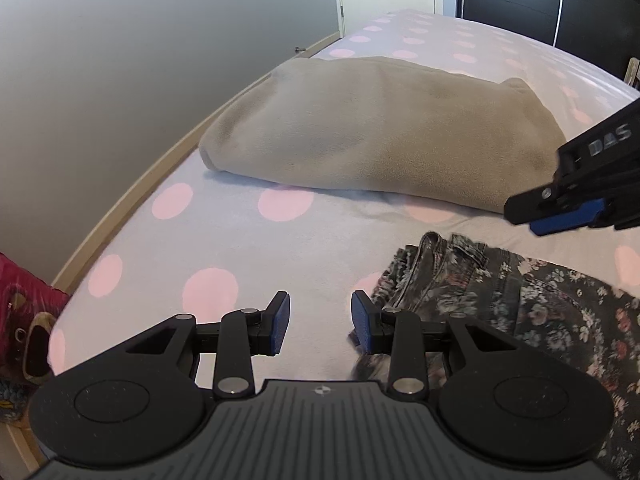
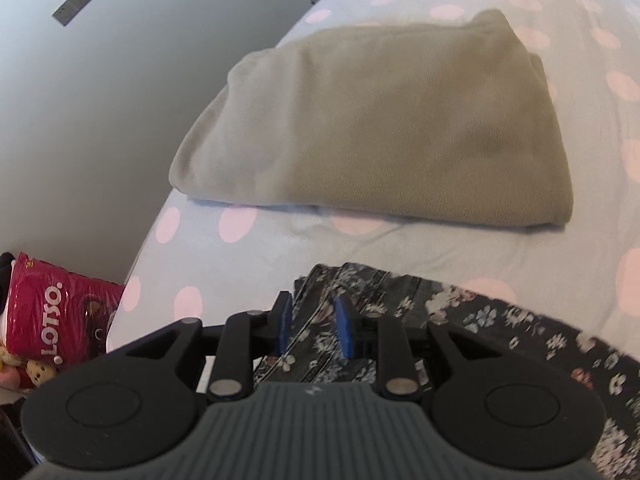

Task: Fold clothes

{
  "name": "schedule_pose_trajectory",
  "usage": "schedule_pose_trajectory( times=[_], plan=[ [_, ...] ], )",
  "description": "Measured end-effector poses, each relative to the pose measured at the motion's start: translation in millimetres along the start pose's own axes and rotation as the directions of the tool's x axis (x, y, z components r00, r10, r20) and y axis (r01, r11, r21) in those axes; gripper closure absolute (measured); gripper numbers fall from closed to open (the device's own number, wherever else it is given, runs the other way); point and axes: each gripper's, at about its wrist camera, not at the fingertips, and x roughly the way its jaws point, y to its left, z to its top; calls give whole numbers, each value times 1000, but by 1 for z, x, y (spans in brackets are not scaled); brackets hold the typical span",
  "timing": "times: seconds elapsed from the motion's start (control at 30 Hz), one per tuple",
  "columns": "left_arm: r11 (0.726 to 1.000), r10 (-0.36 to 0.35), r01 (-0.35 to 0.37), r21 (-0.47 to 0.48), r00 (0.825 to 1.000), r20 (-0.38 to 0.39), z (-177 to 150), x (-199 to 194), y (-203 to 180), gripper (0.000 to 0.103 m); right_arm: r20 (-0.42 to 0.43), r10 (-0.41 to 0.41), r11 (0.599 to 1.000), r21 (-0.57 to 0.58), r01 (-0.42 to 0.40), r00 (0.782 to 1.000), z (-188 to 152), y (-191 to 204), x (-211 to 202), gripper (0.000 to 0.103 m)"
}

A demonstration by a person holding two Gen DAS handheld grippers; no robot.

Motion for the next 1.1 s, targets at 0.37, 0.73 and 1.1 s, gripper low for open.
schedule_pose_trajectory(
  times=[0.37, 0.73, 1.1],
  plan=[
    [988, -149, 144, -49, 979, -139, -29, 54, -10, 61, 64, -104, 995, 12, 103, 993, -69, -93, -71, 69],
    [998, 49, -54, -42, 994, -102, -31, 53, -17, 103, 123, -250, 937, 281, 208, 960, -172, -208, -139, 64],
    [985, 166, -165, 59, 986, -22, -34, 27, -45, 103, 114, -114, 877, 479, 46, 987, -242, -239, -108, 54]
  ],
)
